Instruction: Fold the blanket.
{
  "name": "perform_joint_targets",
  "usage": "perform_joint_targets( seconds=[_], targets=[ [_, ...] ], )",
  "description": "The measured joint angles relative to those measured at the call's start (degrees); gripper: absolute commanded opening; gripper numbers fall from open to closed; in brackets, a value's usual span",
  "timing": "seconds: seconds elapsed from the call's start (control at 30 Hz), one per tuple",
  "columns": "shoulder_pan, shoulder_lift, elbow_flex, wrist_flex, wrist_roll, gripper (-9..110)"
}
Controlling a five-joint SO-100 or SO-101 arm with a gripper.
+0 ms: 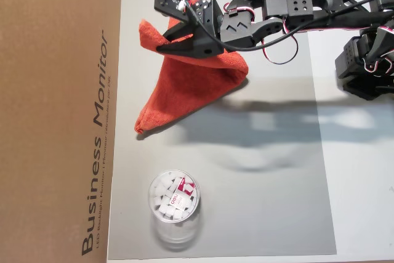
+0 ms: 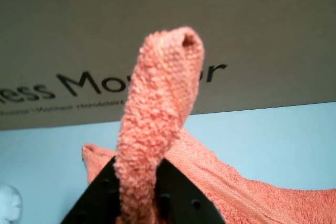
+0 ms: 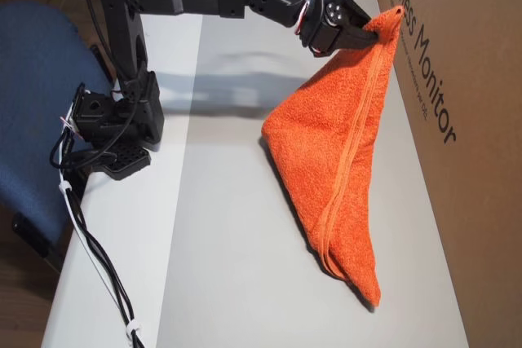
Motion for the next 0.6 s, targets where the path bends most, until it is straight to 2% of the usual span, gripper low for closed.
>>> perform_joint_targets(
  seconds=[0.6],
  targets=[
    [-8.35, -13.01, -7.29, 0.00, -18.02, 0]
  ],
)
